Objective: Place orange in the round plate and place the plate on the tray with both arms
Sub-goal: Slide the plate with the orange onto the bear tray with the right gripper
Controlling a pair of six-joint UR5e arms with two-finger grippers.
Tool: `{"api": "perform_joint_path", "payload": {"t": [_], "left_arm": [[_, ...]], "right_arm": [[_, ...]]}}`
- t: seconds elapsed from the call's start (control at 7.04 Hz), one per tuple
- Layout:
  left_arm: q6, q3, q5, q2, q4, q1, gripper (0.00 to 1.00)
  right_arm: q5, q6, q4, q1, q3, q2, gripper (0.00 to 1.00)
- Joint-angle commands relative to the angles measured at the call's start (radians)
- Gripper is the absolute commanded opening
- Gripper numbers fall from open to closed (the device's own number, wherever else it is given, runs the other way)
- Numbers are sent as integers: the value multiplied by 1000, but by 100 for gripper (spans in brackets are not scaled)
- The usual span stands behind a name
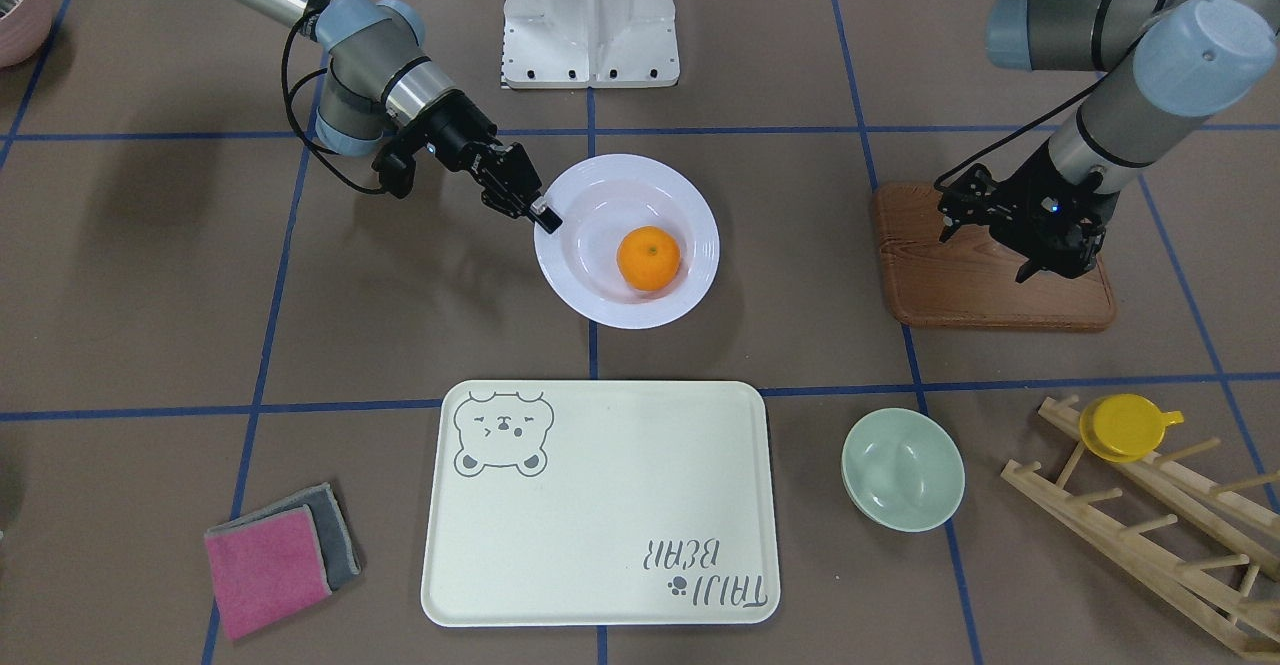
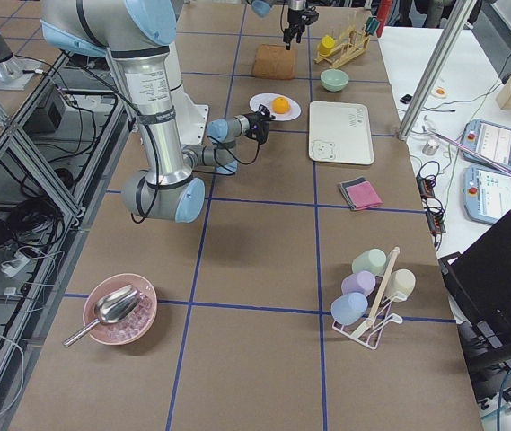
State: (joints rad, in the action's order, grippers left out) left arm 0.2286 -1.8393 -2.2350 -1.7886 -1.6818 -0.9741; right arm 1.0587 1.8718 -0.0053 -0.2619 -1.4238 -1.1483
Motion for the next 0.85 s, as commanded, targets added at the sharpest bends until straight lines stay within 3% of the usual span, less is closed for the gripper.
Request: {"api": "perform_joint_path", "payload": {"t": [0.0, 0.14, 0.43, 0.71], "left_arm": [[14, -5, 0, 0, 1, 0, 99], [38, -26, -2, 2, 1, 0, 99], [54, -69, -2, 25, 4, 0, 99], [54, -69, 0, 25, 4, 2, 99]], "right_arm": [[-104, 91, -22, -64, 83, 103, 0], [-149, 195, -135, -92, 138, 134, 0], [-151, 433, -348, -195, 253, 272, 0], [-155, 515, -390, -220, 423, 370, 0]]}}
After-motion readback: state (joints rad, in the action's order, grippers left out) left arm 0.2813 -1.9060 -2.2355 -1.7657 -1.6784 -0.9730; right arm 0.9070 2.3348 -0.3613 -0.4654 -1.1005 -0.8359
